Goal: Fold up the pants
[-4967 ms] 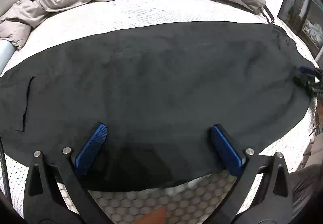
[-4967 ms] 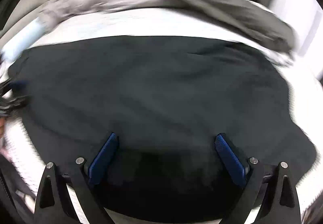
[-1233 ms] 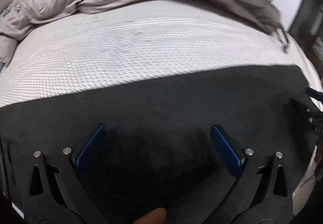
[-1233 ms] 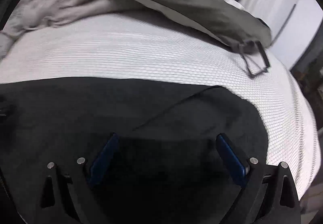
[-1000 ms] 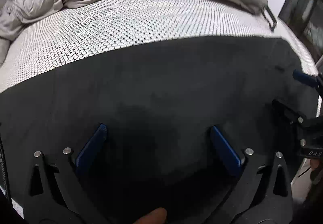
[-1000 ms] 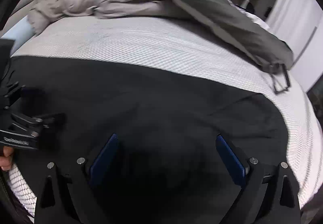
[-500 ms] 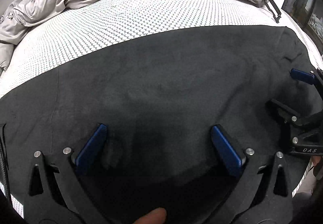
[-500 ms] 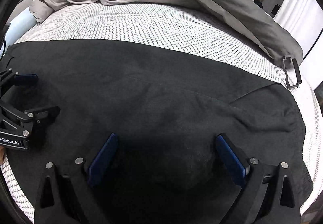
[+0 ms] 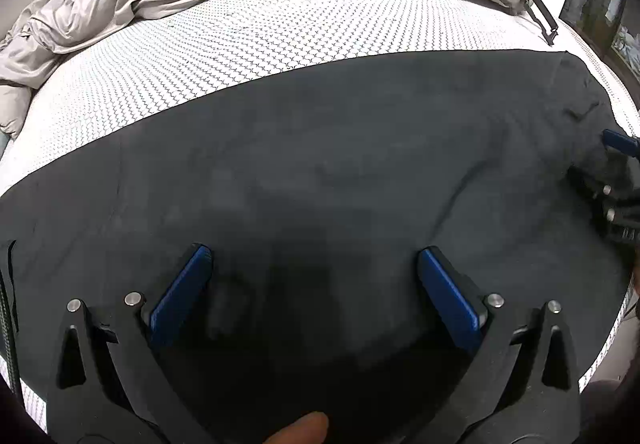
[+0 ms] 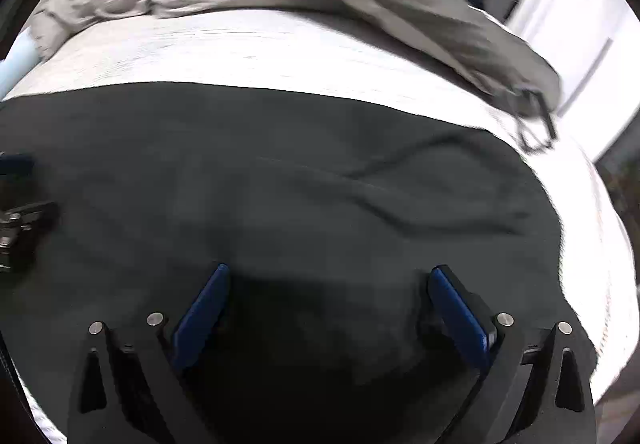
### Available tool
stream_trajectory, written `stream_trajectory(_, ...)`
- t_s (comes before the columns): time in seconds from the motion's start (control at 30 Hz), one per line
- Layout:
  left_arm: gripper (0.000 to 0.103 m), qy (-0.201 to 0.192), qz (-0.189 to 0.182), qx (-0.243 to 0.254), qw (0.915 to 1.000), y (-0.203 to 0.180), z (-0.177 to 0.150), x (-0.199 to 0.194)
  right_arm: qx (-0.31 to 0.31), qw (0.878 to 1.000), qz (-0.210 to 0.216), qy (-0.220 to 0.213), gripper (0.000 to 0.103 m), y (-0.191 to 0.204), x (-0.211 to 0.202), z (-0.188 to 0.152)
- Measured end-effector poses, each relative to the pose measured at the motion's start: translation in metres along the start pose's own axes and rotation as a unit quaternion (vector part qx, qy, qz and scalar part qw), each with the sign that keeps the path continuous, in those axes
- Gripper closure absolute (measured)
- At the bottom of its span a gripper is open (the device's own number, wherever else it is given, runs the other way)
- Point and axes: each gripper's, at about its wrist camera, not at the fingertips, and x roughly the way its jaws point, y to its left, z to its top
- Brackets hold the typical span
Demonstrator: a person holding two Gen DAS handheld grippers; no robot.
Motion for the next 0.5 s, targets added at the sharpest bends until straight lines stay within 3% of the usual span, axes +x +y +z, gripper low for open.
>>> stream_trajectory(0.13, 0.000, -0.001, 0.000, 0.003, 1.0000, 0.001, -0.002, -0.002, 0.028, 0.997, -0.067, 0.009, 0.003, -0.033, 0.003, -0.007)
stream_trajectory(0.23, 0.001, -0.003, 0.005, 0.003, 1.0000, 0.000, -0.003, -0.005, 0.040, 0.997, -0.065, 0.003, 0.003, -0.038, -0.006, -0.010)
stream_trajectory(0.37, 0.001, -0.024, -0.017, 0.008, 0.9995, -0.014, -0.006, -0.023, -0.006, 0.999, 0.021, -0.038, 0.003, 0.000, -0.034, -0.009)
stream_trajectory(0.43, 0.001, -0.034, -0.042, 0.023, 0.9983, -0.027, -0.010, -0.032, -0.017, 0.996, 0.080, -0.039, 0.003, 0.018, -0.041, -0.008)
stream_trajectory(0.5, 0.001, -0.030, -0.056, 0.048, 0.9968, -0.043, -0.016, -0.031, -0.039, 0.993, 0.110, -0.026, 0.003, 0.034, -0.038, -0.009)
